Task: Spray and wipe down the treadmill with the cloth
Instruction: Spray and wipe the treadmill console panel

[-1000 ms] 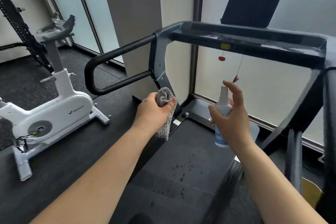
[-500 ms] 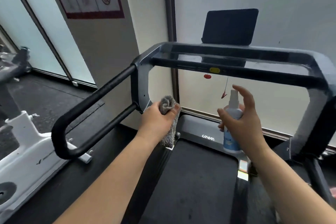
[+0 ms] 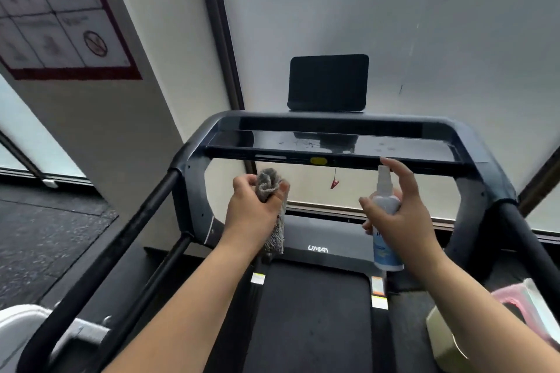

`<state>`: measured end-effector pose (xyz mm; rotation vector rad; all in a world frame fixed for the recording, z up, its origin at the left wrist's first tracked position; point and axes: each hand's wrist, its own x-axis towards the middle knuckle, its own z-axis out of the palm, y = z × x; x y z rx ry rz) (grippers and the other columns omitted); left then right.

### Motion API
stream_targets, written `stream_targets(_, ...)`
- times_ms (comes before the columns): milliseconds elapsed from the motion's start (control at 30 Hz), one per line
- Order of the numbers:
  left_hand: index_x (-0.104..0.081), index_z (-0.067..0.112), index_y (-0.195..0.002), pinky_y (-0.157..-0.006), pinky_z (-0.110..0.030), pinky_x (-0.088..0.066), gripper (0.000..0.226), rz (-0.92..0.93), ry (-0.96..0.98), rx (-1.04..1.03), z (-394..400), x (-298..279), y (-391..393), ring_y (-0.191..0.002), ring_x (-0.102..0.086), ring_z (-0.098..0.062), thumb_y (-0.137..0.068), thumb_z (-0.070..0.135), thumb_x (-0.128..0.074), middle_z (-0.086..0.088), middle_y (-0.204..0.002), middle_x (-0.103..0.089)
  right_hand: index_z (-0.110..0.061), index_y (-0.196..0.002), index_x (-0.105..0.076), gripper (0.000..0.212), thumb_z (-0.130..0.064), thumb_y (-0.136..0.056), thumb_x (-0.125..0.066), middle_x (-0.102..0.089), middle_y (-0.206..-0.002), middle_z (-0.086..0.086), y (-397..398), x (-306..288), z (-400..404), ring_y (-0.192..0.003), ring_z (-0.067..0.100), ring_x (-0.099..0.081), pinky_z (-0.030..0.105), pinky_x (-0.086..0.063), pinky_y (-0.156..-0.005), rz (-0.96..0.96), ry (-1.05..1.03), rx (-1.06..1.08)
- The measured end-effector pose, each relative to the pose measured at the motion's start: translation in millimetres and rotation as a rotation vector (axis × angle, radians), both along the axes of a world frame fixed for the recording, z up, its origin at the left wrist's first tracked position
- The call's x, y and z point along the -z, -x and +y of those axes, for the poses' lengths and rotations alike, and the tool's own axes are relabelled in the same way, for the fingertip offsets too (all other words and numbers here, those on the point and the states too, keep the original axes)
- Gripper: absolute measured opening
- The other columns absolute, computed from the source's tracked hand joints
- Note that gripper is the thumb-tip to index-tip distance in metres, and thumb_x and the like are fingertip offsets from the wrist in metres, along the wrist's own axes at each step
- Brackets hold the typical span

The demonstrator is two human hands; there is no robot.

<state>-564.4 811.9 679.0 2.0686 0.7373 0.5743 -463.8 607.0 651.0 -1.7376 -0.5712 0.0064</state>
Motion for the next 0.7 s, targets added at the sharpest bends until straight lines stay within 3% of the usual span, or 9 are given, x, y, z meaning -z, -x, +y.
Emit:
stream_targets(267, -0.037, 0.018, -0.104, -0.050, -0.010, -0.030, 0.047, 0.043, -0.024, 0.003, 34, -3, -93, -0.078, -0.049, -0.011, -0.083, 0.052, -0.061, 0.007, -0.089, -0.051, -0.053, -0.124, -0.037, 0.063, -0.011, -0.090, -0.069, -0.062, -0.074, 0.014, -81, 0, 29, -0.049, 0.015, -0.064, 0.022, -0.056, -0.052, 0.051, 0.050, 0.021)
stream_targets(467, -0.037, 0.020, -0.105, -0.050, -0.011, -0.029, 0.044, 0.079, -0.019, -0.035, 65, -4, -140, -0.078, -0.047, -0.011, -0.084, 0.051, -0.060, 0.007, -0.089, -0.051, -0.038, -0.136, -0.039, 0.059, -0.010, -0.092, -0.067, -0.065, -0.065, 0.017, -140, 2, 57, -0.049, 0.016, -0.065, 0.017, -0.053, -0.054, 0.117, 0.078, -0.009)
stream_targets(533, -0.037, 0.020, -0.105, -0.050, -0.018, -0.028, 0.043, 0.074, -0.023, -0.054, 76, -4, -151, -0.078, -0.046, -0.011, -0.084, 0.050, -0.060, 0.008, -0.088, -0.049, -0.037, -0.138, -0.040, 0.059, -0.010, -0.092, -0.066, -0.065, -0.065, 0.015, -155, 4, 69, -0.049, 0.017, -0.066, 0.013, -0.052, -0.056, 0.133, 0.088, -0.013)
stream_targets(700, -0.037, 0.020, -0.106, -0.059, -0.024, -0.029, 0.043, 0.096, -0.036, -0.090, 115, -2, -180, -0.081, -0.045, -0.015, -0.085, 0.049, -0.060, 0.008, -0.087, -0.047, -0.050, -0.133, -0.036, 0.062, -0.013, -0.093, -0.065, -0.065, -0.069, 0.016, -187, 12, 106, -0.049, 0.017, -0.065, 0.022, -0.055, -0.053, 0.141, 0.163, -0.015)
